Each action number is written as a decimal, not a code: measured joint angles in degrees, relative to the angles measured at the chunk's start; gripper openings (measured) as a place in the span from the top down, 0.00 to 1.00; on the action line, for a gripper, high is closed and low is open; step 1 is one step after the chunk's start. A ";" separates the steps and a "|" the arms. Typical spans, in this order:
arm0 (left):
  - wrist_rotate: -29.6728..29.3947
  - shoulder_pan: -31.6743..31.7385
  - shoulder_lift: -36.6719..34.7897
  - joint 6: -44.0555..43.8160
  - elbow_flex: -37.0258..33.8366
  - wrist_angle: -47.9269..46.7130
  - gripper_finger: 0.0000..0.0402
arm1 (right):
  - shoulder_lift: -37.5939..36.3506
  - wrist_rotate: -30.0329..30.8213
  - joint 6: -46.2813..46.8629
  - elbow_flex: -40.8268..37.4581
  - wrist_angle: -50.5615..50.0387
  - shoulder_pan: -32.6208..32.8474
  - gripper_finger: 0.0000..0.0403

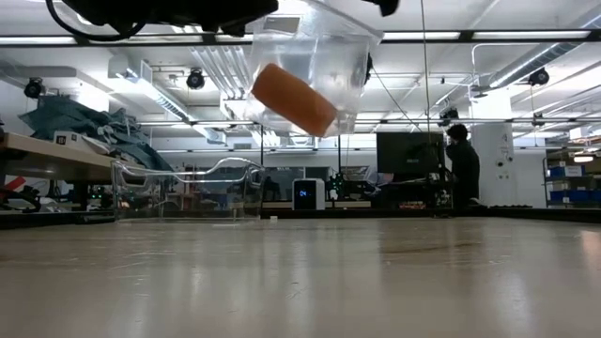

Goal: Roll bandage
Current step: Close the transparent zip bag

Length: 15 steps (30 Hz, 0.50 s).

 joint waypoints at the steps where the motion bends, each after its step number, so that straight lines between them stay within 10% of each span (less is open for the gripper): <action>1: 0.37 0.00 0.00 0.05 0.00 -0.01 1.00 | 1.10 -0.98 0.29 1.00 0.04 -0.29 0.62; 15: 2.11 -0.87 -0.02 2.20 -0.04 0.48 1.00 | 11.05 -7.22 2.97 12.31 -6.86 -1.87 0.63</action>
